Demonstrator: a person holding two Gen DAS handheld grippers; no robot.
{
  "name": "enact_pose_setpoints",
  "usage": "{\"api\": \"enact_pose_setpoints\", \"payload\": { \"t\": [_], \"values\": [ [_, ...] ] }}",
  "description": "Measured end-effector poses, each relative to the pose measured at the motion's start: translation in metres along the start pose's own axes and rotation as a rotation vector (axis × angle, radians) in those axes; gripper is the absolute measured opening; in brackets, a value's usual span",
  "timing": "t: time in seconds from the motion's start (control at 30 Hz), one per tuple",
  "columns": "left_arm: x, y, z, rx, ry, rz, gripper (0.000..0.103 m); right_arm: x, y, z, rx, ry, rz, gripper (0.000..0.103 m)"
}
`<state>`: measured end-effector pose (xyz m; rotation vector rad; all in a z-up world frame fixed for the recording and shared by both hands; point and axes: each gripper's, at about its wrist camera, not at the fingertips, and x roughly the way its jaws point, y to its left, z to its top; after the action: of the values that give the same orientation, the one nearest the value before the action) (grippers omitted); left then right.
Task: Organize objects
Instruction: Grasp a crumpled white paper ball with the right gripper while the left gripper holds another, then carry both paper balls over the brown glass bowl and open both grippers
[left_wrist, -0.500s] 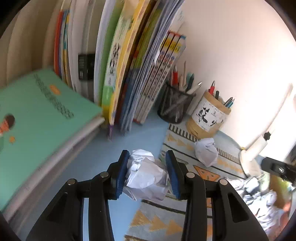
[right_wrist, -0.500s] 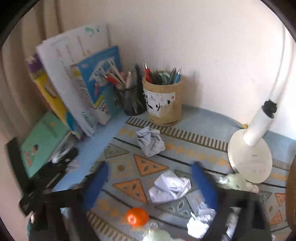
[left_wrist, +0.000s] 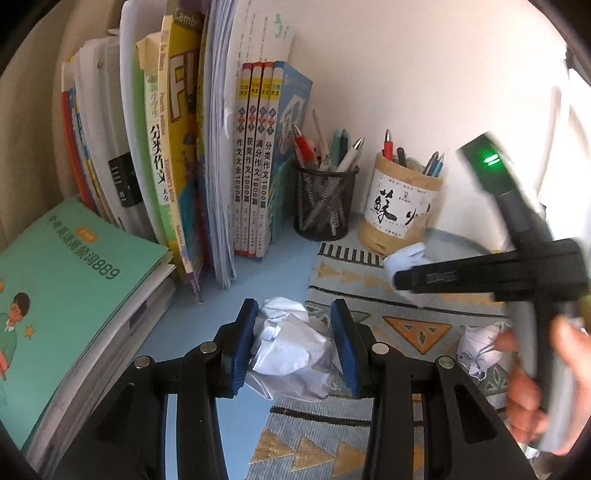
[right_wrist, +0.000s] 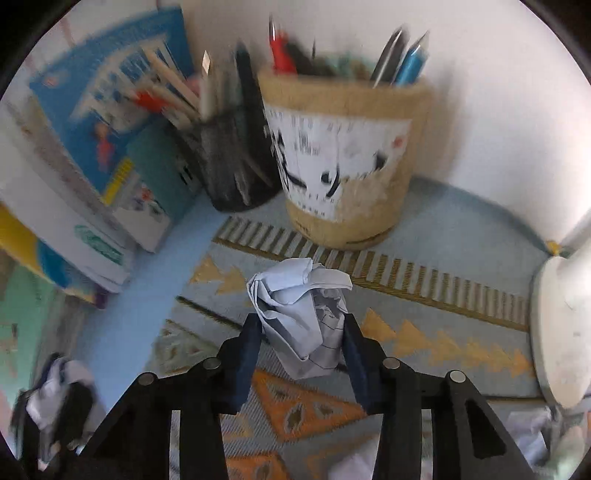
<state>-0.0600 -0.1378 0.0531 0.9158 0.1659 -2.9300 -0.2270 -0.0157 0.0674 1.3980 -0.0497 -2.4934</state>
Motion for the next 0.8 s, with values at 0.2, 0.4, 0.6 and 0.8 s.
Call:
{"api": "enact_pose_setpoints", "payload": {
  "t": [0.2,0.4,0.6,0.8],
  "values": [
    [0.003,-0.001,0.002,-0.008,0.003,0.017,0.037,-0.135,-0.026,-0.068,0.089,-0.13,0.154,0.043],
    [-0.034,-0.022,-0.007,-0.003,-0.01,-0.071,0.037,-0.249,-0.117,-0.182,0.12,-0.303,-0.062,0.044],
    [-0.107,-0.136,0.002,0.129,-0.016,-0.285,0.037,-0.309,-0.243,-0.261,0.307,-0.312,-0.293,0.044],
    [-0.115,-0.318,0.003,0.288,0.043,-0.488,0.037,-0.324,-0.342,-0.246,0.524,-0.301,-0.392,0.046]
  ]
}}
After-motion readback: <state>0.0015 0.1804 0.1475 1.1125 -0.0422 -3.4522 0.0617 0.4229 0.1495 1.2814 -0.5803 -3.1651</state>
